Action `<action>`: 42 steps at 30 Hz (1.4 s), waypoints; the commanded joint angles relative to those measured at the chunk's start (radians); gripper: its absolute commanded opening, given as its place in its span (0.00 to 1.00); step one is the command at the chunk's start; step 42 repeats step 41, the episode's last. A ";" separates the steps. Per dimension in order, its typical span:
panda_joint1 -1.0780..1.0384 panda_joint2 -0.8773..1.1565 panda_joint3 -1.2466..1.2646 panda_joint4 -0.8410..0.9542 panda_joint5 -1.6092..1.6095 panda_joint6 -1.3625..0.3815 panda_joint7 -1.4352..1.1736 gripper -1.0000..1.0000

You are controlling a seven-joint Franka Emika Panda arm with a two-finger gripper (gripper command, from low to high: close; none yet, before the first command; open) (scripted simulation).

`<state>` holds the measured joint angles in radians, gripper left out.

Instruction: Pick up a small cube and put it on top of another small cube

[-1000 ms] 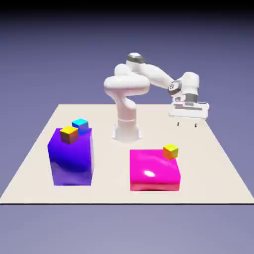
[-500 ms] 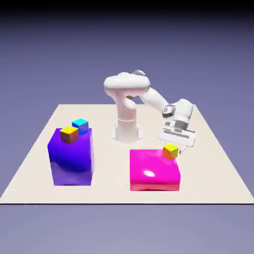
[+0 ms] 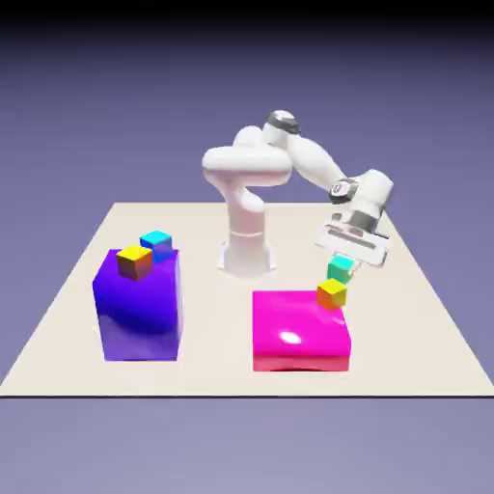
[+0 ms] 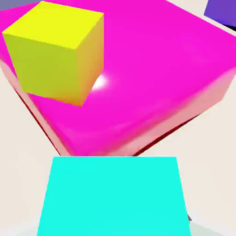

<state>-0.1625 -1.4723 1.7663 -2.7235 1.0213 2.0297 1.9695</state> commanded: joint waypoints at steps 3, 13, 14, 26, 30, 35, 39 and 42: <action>-0.107 0.086 -0.083 0.024 -0.132 0.024 0.031 0.00; -0.466 0.374 -0.357 0.102 -0.567 0.107 0.132 0.00; -0.501 0.403 -0.385 0.110 -0.610 0.115 0.142 0.00; -0.931 0.748 -0.715 0.205 -1.132 0.214 0.264 0.00; -1.074 0.863 -0.825 0.236 -1.306 0.248 0.304 0.00; -1.216 0.949 -0.776 0.207 -1.419 0.361 0.379 0.00; -1.278 0.983 -0.733 0.186 -1.460 0.422 0.416 1.00; -1.205 0.943 -0.783 0.210 -1.412 0.351 0.372 1.00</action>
